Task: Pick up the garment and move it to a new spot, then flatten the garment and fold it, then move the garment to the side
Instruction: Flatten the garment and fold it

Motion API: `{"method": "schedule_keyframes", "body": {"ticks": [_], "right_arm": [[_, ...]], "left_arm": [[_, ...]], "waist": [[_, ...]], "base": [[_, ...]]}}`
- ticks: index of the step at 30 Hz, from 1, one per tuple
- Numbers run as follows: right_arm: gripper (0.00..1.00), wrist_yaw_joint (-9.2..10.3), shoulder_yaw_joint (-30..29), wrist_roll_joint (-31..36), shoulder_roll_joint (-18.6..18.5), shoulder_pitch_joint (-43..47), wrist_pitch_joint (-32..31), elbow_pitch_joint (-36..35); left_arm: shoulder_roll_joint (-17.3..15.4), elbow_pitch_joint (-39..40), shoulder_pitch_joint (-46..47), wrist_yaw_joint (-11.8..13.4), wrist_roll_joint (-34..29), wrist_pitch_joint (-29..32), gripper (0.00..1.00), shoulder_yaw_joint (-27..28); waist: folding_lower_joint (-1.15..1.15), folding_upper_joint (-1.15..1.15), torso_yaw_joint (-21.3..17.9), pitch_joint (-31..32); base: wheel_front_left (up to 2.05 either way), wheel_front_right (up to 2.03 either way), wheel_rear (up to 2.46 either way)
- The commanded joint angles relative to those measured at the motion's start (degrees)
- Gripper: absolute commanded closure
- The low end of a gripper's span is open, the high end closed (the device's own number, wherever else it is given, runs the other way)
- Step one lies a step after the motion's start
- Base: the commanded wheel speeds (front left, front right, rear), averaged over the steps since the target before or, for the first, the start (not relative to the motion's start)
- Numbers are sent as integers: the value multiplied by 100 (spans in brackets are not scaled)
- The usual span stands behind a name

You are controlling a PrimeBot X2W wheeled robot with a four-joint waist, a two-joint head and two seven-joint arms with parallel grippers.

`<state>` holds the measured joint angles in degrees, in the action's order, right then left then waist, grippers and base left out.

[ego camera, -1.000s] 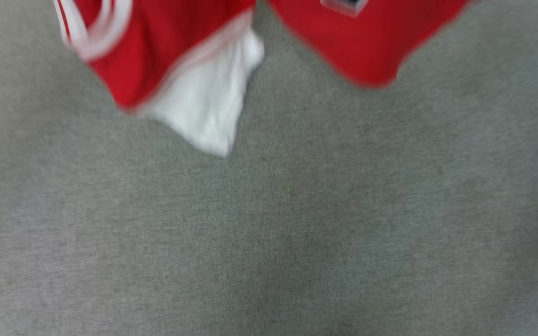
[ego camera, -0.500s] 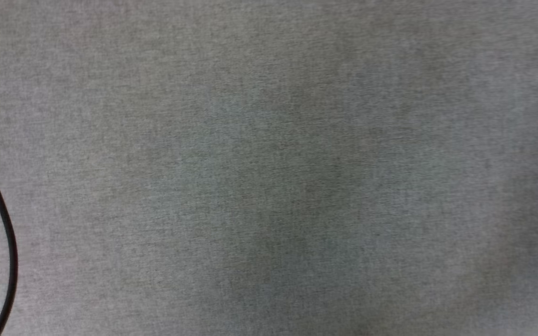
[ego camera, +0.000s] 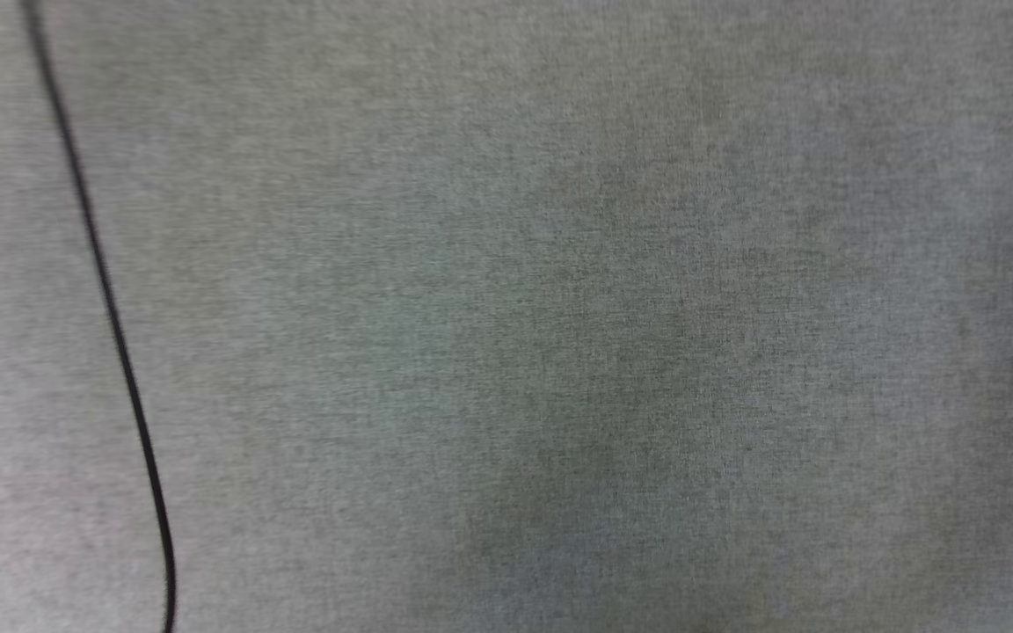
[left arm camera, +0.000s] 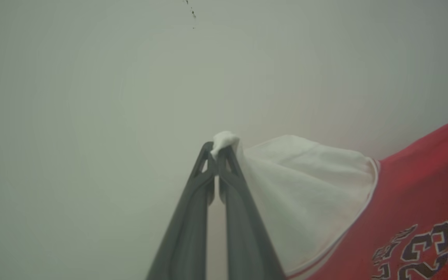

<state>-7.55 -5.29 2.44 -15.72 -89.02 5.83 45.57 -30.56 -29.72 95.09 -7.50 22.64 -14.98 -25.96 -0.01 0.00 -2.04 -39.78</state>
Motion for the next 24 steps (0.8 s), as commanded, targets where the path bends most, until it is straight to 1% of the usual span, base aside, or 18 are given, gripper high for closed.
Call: {"method": "schedule_keyframes", "body": {"ticks": [1,9,16,18,20,24], "right_arm": [[100,13,22,-35,37,127,66,48],[100,12,581,-322,183,1236,497,409],[100,12,1043,-804,233,2398,632,626],[100,12,1219,-968,186,2777,638,672],[100,11,1407,-1168,161,3163,628,705],[100,11,1712,-1607,79,3869,563,736]], "left_arm": [[29,102,-198,12,29,-26,100,59],[467,1078,-2488,8,25,-27,100,482],[671,1792,-4708,48,-70,-21,100,632],[653,1836,-5332,43,-138,-21,100,536],[668,1790,-5921,55,-79,-22,100,448],[592,1809,-6907,123,31,48,100,305]], "waist": [[1,0,65,107],[1,0,200,787],[1,0,307,1594],[1,0,340,1826],[1,0,365,2023],[1,0,387,2388]], "base": [[0,0,0],[0,0,0],[0,0,0],[0,0,0],[0,0,0],[0,0,0]]}}
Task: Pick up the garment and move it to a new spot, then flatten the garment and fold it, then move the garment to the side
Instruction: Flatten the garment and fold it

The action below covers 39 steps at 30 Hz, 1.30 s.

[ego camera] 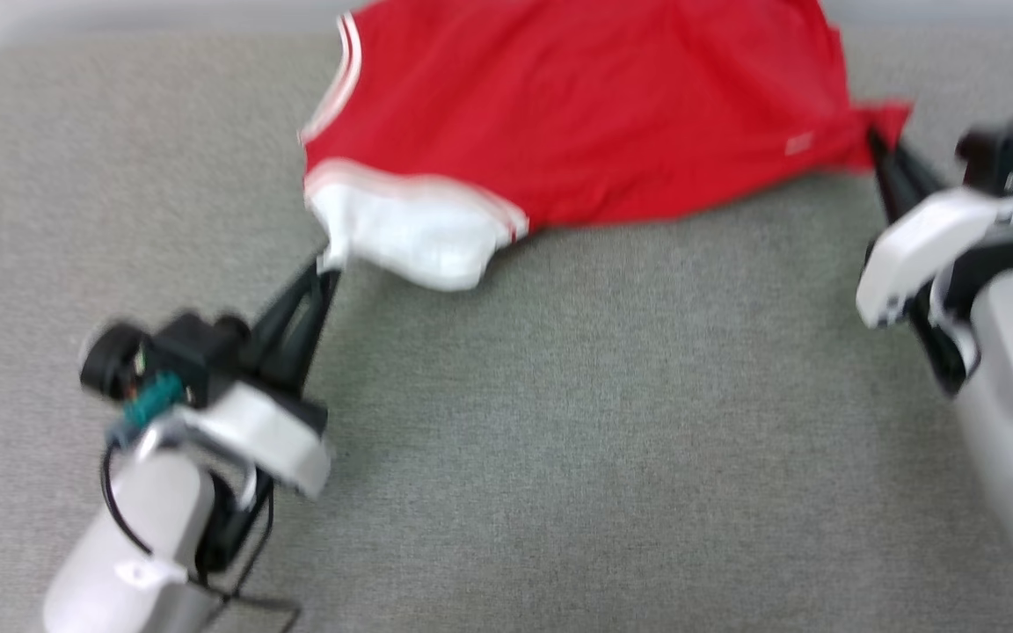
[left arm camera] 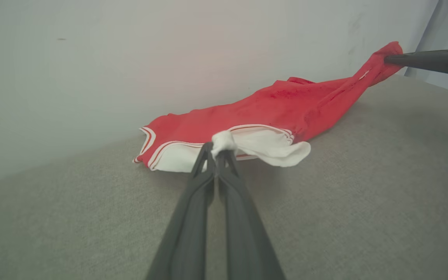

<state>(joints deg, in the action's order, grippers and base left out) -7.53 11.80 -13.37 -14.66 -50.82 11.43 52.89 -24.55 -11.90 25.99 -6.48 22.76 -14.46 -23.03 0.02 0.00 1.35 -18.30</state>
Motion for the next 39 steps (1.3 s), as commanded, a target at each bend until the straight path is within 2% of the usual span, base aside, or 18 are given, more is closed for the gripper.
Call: {"method": "schedule_keyframes", "body": {"ticks": [1,6,12,23,31,39], "right_arm": [[100,9,70,-140,-61,208,-38,-11],[100,9,340,-726,-172,949,-227,-99],[100,9,381,-1451,-223,1739,-453,-298],[100,9,378,-2296,-530,3191,-938,-1277],[100,8,7,-2234,-684,4191,-1162,-2029],[100,8,-527,-1980,-764,5100,-1749,-2932]], "left_arm": [[-30,61,-195,52,45,19,100,-3],[-203,177,-1054,114,112,252,100,-180],[-387,412,-1810,234,194,399,100,-259],[-554,1196,-2957,403,543,741,100,-371],[-677,1853,-3621,495,623,976,100,-595],[-919,2139,-4022,399,718,1213,100,-766]], "waist": [[-2,0,56,313],[-2,0,59,650],[-2,0,25,1046],[-2,0,-138,1651],[-2,0,-200,1874],[-2,0,-169,1967]], "base": [[0,0,0],[0,0,0],[0,0,0],[0,0,0],[0,0,0],[0,0,0]]}}
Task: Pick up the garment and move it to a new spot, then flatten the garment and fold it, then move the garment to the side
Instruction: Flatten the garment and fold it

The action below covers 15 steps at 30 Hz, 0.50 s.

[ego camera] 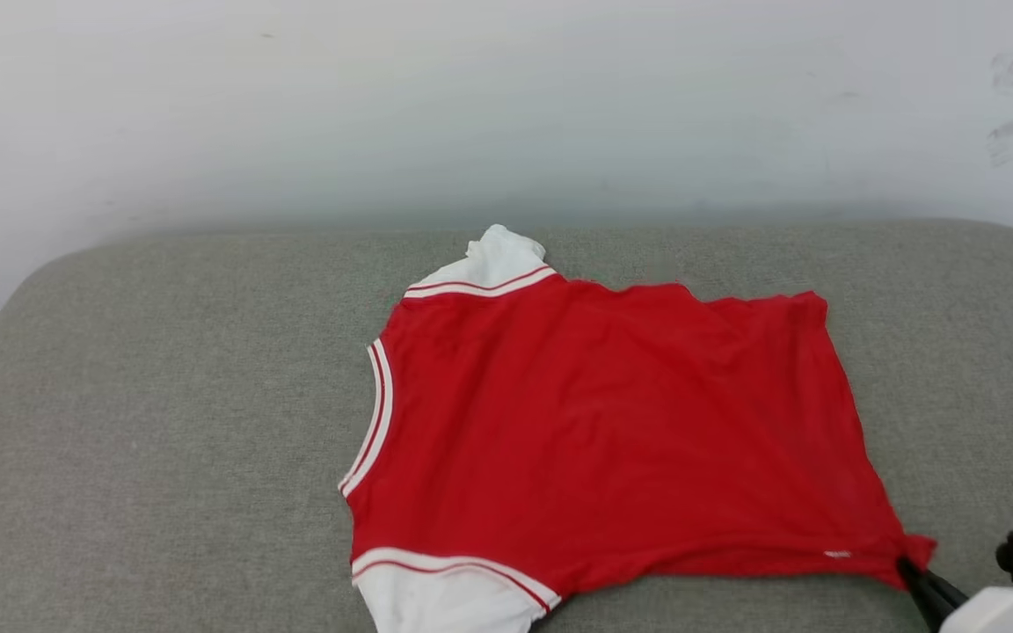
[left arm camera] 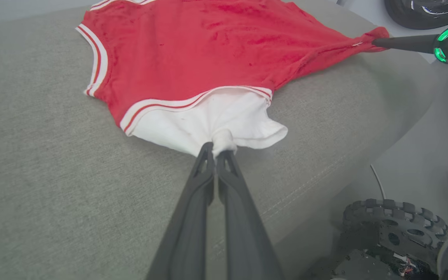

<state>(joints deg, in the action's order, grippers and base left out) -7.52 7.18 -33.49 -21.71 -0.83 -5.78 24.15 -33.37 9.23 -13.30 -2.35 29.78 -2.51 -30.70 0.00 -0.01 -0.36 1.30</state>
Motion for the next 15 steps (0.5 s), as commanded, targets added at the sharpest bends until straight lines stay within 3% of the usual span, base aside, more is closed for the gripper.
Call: {"method": "schedule_keyframes", "body": {"ticks": [1,10,15], "right_arm": [[100,7,-139,99,-75,213,-122,-173],[100,7,-709,237,-19,1277,-1124,-1337],[100,7,-982,274,101,1480,-1256,-1887]], "left_arm": [[-85,60,-140,-42,42,57,100,-19],[-524,331,-593,-272,309,437,100,-297],[-453,406,-343,-185,285,165,100,-91]], "waist": [[0,1,3,12],[0,1,-5,-34],[0,1,-9,-115]], "base": [[0,0,0],[0,0,0],[0,0,0]]}}
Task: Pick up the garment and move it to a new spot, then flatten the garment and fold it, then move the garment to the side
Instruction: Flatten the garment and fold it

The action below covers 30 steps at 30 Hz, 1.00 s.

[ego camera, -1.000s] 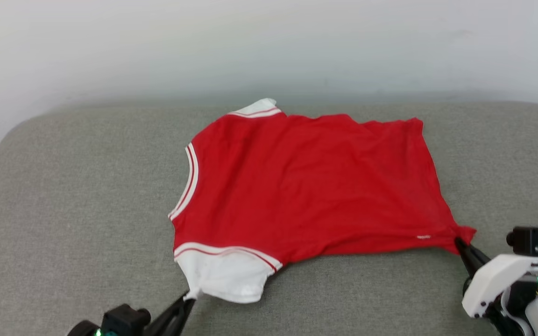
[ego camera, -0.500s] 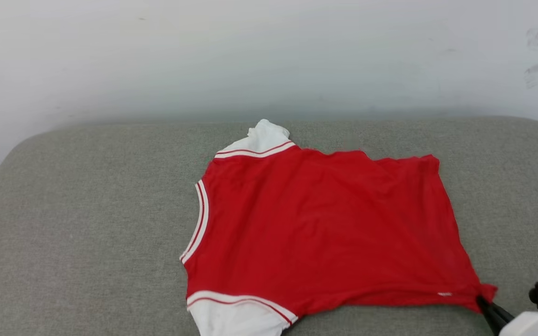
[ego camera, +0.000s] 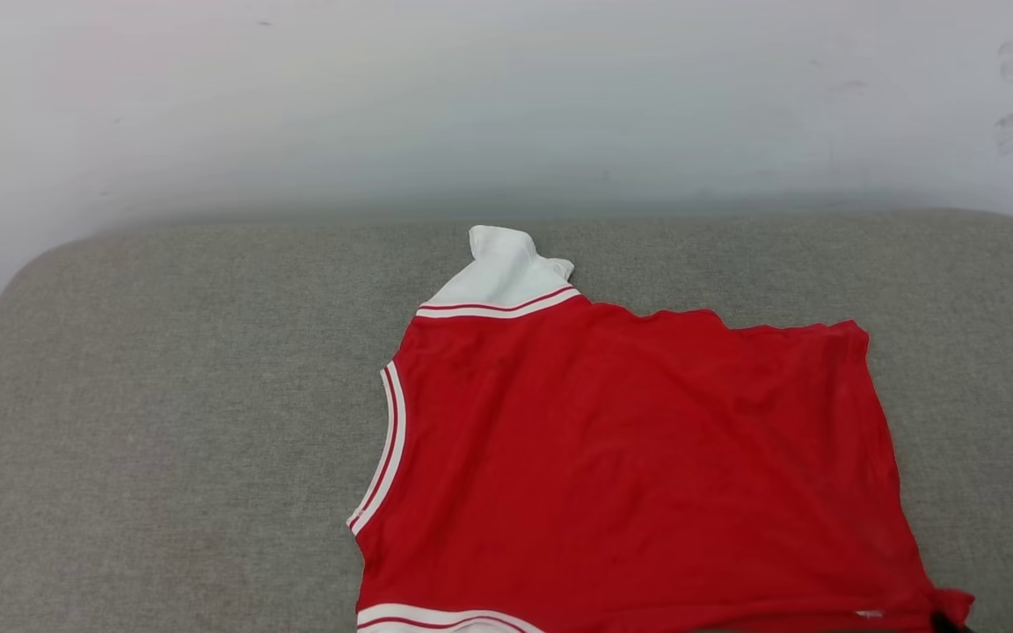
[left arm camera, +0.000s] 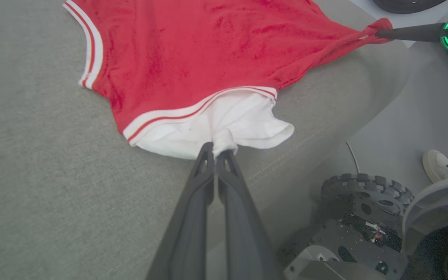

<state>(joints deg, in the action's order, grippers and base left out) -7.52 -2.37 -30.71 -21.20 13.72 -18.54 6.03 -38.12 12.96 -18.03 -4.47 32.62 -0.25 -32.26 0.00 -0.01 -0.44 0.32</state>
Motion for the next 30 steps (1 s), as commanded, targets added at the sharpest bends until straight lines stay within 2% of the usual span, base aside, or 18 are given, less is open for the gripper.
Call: {"method": "schedule_keyframes", "body": {"ticks": [1,7,16,30], "right_arm": [[100,7,-72,-24,81,6,33,-169],[100,7,-270,3,152,-211,77,-479],[100,7,-229,253,227,-722,27,-324],[100,7,11,603,314,-1842,-8,599]], "left_arm": [[31,40,203,55,-19,-141,100,130],[106,-50,800,72,-119,-519,100,477],[265,-419,1752,-10,-140,-399,100,561],[590,-1756,2990,-142,-255,-115,100,289]], "waist": [[0,1,-3,-47],[0,1,0,-233],[0,1,-67,-542],[0,1,-229,-999]], "base": [[0,0,0],[0,0,0],[0,0,0],[0,0,0]]}}
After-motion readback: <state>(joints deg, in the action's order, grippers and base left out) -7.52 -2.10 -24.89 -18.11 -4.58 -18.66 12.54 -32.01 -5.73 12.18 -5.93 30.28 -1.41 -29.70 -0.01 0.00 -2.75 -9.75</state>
